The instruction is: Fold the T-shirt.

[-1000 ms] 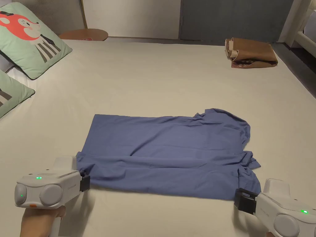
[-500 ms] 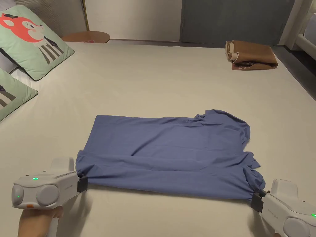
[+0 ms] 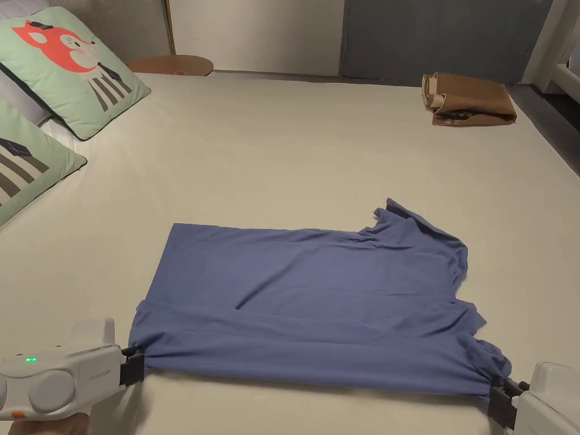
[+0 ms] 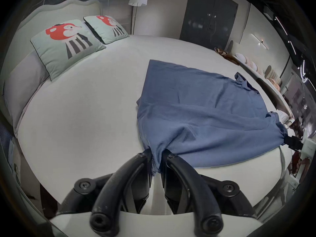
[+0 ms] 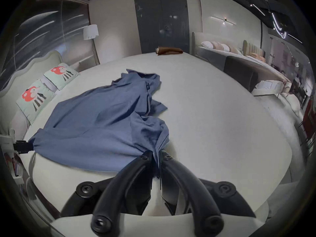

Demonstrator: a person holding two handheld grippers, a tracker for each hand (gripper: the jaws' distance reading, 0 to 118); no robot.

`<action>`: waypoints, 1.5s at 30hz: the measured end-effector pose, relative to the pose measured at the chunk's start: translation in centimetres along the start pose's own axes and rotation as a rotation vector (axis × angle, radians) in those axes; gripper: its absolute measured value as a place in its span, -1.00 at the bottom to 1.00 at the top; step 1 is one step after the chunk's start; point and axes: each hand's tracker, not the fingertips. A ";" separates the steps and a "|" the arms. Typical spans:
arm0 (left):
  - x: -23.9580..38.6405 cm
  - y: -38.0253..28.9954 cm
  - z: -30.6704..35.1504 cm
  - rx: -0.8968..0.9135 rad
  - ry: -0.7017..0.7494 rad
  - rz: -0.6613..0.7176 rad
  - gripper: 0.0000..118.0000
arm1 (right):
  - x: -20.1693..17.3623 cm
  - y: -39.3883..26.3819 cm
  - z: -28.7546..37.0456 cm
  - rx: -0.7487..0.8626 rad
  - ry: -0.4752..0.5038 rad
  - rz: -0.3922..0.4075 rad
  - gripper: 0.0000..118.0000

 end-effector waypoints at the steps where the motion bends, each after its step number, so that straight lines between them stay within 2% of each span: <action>1: -0.2 -0.3 -0.4 -0.015 0.002 -0.007 -0.91 | 0.0 -0.5 -0.4 -0.018 -0.003 -0.011 -0.88; 6: 0.1 -0.8 -1.8 -0.030 0.029 -0.029 -0.90 | -0.2 -1.7 -1.7 -0.051 -0.025 -0.028 -0.88; 7: 0.3 -0.7 -1.8 -0.026 0.038 -0.023 -0.86 | -0.4 -1.5 -1.4 -0.045 -0.032 -0.026 -0.87; 8: 0.3 -0.6 -1.6 -0.022 0.039 -0.022 -0.73 | -0.4 -1.4 -1.5 -0.047 -0.034 -0.025 -0.81; 9: 0.3 -0.7 -1.6 -0.013 0.039 -0.022 -0.51 | -0.5 -1.1 -1.4 -0.049 -0.037 -0.028 -0.70; 10: 0.3 -0.4 -1.5 -0.013 0.044 -0.017 -0.15 | -0.7 -0.7 -1.1 -0.050 -0.040 -0.036 -0.49; 11: 0.4 -0.1 -1.4 -0.016 0.051 -0.008 0.36 | -0.9 -0.3 -0.7 -0.045 -0.044 -0.041 -0.03; 12: 0.4 0.4 -1.1 -0.012 0.051 0.005 0.67 | -1.2 0.4 -0.4 -0.022 -0.049 -0.040 0.32; 13: 0.8 0.7 -0.5 0.016 0.033 0.027 0.83 | -1.6 1.2 0.1 0.018 -0.052 -0.028 0.61; 14: 1.1 1.3 0.1 0.062 0.013 0.045 0.83 | -2.1 2.0 0.6 0.054 -0.046 -0.022 0.82; 15: 1.6 1.9 1.2 0.150 -0.013 0.050 0.83 | -2.7 3.1 1.3 0.098 -0.031 -0.017 0.84; 17: 2.9 3.3 3.0 0.255 -0.046 0.029 0.83 | -3.9 5.1 2.3 0.184 0.007 0.006 0.83; 22: 7.1 7.1 7.3 0.479 -0.024 -0.061 0.83 | -7.9 9.8 5.8 0.379 0.055 0.077 0.83; 27: 10.5 9.0 10.7 0.645 -0.055 -0.091 0.83 | -10.4 11.6 7.5 0.537 0.040 0.152 0.82; 28: 11.0 9.1 11.0 0.668 -0.053 -0.095 0.82 | -10.8 11.7 7.1 0.556 0.035 0.171 0.78; 29: 11.6 9.1 11.1 0.699 -0.042 -0.113 0.78 | -11.2 11.9 7.4 0.580 0.029 0.188 0.65; 30: 12.0 9.1 11.3 0.726 -0.029 -0.129 0.70 | -11.6 12.0 7.6 0.585 0.021 0.194 0.50; 31: 12.4 9.0 11.5 0.752 -0.022 -0.145 0.51 | -11.9 12.0 7.7 0.599 0.022 0.205 0.31; 33: 12.8 8.9 11.2 0.786 0.000 -0.154 -0.51 | -12.6 12.2 8.6 0.617 0.024 0.210 -0.31; 34: 12.9 8.9 11.0 0.783 0.002 -0.154 -1.00 | -12.7 12.3 8.6 0.625 0.025 0.212 -0.68; 35: 12.9 9.1 10.8 0.776 -0.009 -0.152 -1.00 | -12.9 12.3 8.5 0.634 0.018 0.212 -0.99; 37: 12.5 9.3 10.6 0.779 -0.063 -0.126 -1.00 | -12.9 12.1 8.0 0.667 0.014 0.215 -1.00; 42: 12.4 11.0 9.3 0.761 -0.042 -0.154 -1.00 | -12.6 13.0 7.0 0.640 0.021 0.211 -1.00; 45: 12.2 13.2 7.7 0.692 -0.056 -0.140 -1.00 | -12.6 13.6 6.6 0.638 0.023 0.206 -1.00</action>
